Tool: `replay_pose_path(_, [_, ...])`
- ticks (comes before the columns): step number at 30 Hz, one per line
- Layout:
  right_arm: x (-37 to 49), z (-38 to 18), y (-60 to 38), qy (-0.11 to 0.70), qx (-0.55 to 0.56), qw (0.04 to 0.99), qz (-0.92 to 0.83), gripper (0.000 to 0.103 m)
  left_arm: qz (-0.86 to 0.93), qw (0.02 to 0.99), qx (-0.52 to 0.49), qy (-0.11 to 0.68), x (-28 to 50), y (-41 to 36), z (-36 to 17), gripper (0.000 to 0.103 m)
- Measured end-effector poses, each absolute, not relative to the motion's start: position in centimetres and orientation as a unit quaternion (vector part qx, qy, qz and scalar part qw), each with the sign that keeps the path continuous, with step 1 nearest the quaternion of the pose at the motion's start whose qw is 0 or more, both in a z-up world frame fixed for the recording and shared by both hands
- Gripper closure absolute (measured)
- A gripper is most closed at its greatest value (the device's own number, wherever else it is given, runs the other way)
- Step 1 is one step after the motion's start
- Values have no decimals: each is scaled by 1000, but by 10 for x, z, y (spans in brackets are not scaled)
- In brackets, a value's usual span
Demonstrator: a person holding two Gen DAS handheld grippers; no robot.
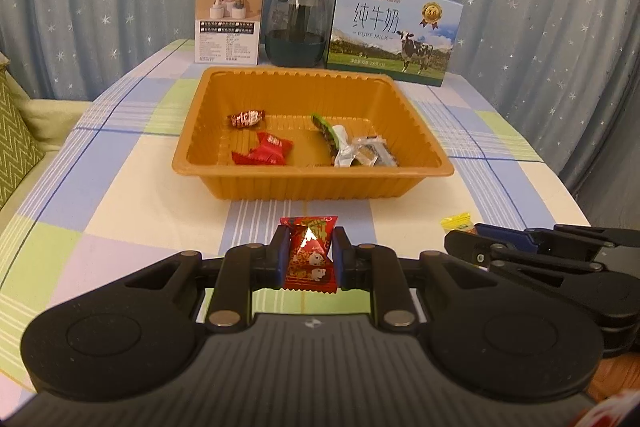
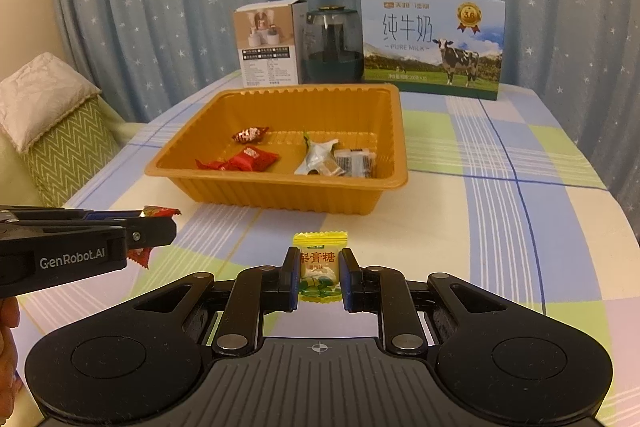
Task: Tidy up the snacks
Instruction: 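Carry red candy to tray with left tool while right tool carries yellow packet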
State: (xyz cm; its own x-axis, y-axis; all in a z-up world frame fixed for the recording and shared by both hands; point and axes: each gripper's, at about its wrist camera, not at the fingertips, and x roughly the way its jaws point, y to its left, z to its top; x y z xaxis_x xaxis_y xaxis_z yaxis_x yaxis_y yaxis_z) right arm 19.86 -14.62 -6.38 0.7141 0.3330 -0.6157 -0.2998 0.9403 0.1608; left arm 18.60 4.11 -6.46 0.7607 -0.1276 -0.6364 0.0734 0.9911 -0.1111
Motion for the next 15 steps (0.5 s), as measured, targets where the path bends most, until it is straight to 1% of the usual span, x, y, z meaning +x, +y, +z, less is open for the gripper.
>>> replay_pose_path(15, [220, -36, -138, 303, 22, 935, 183, 83, -52, 946, -34, 319, 205, 42, -42, 84])
